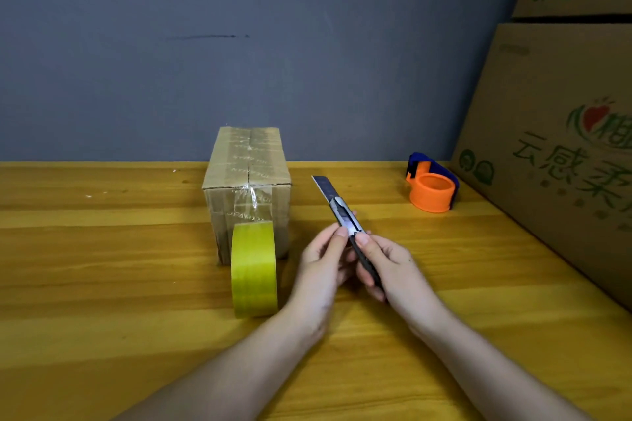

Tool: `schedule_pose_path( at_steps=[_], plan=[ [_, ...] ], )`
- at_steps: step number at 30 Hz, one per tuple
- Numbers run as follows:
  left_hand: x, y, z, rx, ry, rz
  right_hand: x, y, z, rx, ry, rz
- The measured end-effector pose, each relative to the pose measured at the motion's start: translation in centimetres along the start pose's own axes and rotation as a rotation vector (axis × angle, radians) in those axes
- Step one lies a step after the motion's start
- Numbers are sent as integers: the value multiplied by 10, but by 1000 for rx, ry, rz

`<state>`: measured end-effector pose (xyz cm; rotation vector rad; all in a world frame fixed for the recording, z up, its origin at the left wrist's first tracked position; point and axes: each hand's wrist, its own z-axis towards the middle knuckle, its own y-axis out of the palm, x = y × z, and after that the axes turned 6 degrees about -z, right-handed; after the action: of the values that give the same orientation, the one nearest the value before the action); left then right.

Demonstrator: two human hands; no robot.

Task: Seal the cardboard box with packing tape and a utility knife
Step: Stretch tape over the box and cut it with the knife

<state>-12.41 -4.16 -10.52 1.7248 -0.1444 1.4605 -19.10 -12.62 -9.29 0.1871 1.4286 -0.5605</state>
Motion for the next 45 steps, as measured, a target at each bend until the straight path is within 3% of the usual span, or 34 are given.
schedule_pose_path(
  at_steps=[6, 9, 15, 23, 28, 34, 40, 45],
  plan=[
    [1, 0, -1, -74, 26, 58, -2, -4, 1, 50, 87, -18],
    [2, 0, 0, -86, 40, 66, -2, -4, 2, -16, 92, 11],
    [-2, 1, 3, -15, 33, 160, -4, -2, 0, -156, 98, 297],
    [6, 13, -15, -100, 97, 256, -8, -9, 0, -68, 103, 329],
    [9, 11, -19, -101, 140, 498, -6, -5, 0, -22, 62, 286],
    [50, 13, -36, -194, 83, 788, -15, 0, -2, 9, -20, 207],
    [119, 10, -59, -214, 206, 761, -36, 12, -1, 5, -84, 170],
    [158, -25, -61, -52, 390, 851, -52, 26, 1, -77, -84, 102]
  ],
)
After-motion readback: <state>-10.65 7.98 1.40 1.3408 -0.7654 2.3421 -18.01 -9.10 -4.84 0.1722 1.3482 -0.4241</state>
